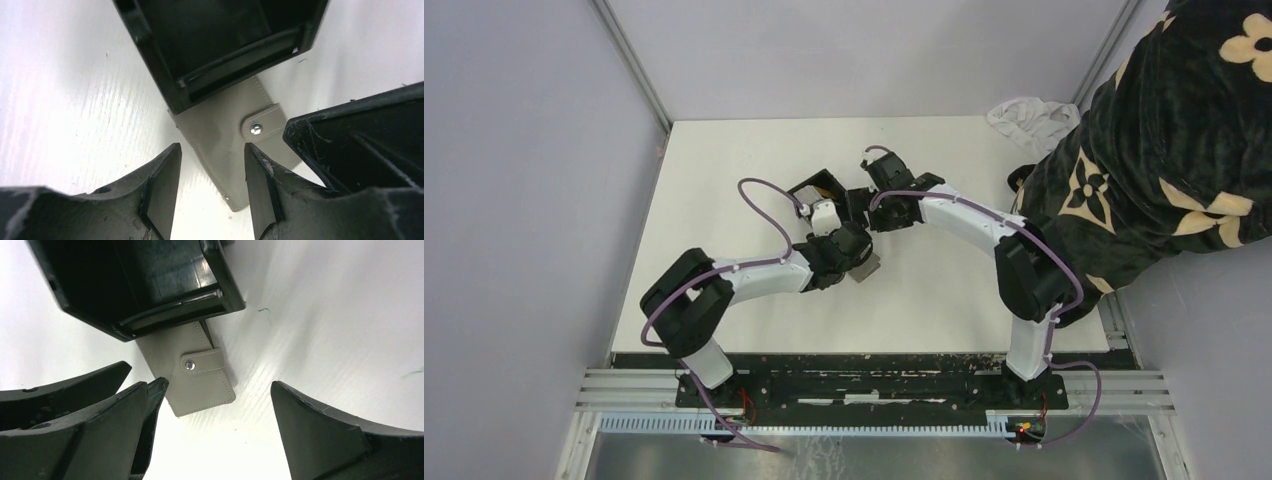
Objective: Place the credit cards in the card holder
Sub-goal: Reset both arms
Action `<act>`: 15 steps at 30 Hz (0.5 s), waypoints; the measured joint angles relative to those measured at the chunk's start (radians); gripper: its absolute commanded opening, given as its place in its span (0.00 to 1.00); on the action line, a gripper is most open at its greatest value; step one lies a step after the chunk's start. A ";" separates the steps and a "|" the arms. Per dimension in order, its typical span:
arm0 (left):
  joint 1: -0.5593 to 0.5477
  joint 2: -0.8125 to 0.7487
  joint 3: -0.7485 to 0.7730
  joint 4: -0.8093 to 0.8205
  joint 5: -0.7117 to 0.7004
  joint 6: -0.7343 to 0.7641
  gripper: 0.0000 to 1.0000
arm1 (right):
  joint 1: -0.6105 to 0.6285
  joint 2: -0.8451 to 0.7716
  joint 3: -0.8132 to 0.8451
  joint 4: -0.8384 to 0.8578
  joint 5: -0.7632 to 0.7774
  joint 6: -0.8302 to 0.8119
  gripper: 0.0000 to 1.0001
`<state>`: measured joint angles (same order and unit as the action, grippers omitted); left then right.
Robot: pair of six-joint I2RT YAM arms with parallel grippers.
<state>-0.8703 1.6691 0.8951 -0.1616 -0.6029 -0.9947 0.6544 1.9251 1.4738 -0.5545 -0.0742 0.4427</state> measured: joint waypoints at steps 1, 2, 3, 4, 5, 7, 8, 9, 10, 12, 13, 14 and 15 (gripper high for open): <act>0.000 -0.011 0.022 -0.029 -0.003 0.014 0.62 | -0.002 -0.021 0.000 -0.002 0.013 -0.007 1.00; 0.000 -0.026 0.036 -0.048 -0.007 0.024 0.63 | -0.003 -0.043 0.000 -0.003 0.025 -0.011 1.00; 0.000 -0.051 0.050 -0.071 -0.014 0.036 0.65 | -0.003 -0.068 0.000 -0.003 0.037 -0.019 1.00; 0.000 -0.085 0.060 -0.085 -0.020 0.049 0.66 | -0.002 -0.095 0.000 -0.003 0.048 -0.024 1.00; -0.001 -0.116 0.067 -0.097 -0.025 0.057 0.68 | -0.001 -0.119 0.000 -0.002 0.059 -0.030 1.00; -0.002 -0.208 0.077 -0.120 -0.043 0.073 0.73 | 0.002 -0.164 0.000 -0.002 0.086 -0.039 1.00; -0.003 -0.257 0.078 -0.131 -0.053 0.077 0.94 | 0.005 -0.189 -0.002 0.001 0.110 -0.043 1.00; -0.003 -0.310 0.078 -0.148 -0.067 0.080 1.00 | 0.006 -0.209 -0.006 0.005 0.131 -0.045 1.00; -0.003 -0.353 0.076 -0.161 -0.080 0.088 0.99 | 0.007 -0.232 -0.018 0.016 0.159 -0.048 1.00; -0.003 -0.464 0.048 -0.177 -0.120 0.089 0.99 | 0.008 -0.271 -0.054 0.046 0.215 -0.057 1.00; -0.005 -0.517 0.029 -0.190 -0.139 0.089 0.99 | 0.007 -0.289 -0.078 0.058 0.242 -0.064 1.00; -0.005 -0.564 0.008 -0.206 -0.160 0.089 0.99 | 0.006 -0.305 -0.104 0.071 0.271 -0.071 1.00; -0.005 -0.604 -0.013 -0.222 -0.180 0.089 0.99 | 0.005 -0.315 -0.124 0.071 0.295 -0.077 0.99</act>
<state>-0.8749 1.0649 0.8825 -0.3832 -0.7830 -0.9062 0.6590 1.6096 1.3495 -0.4831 0.2211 0.3653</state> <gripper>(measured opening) 0.990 0.996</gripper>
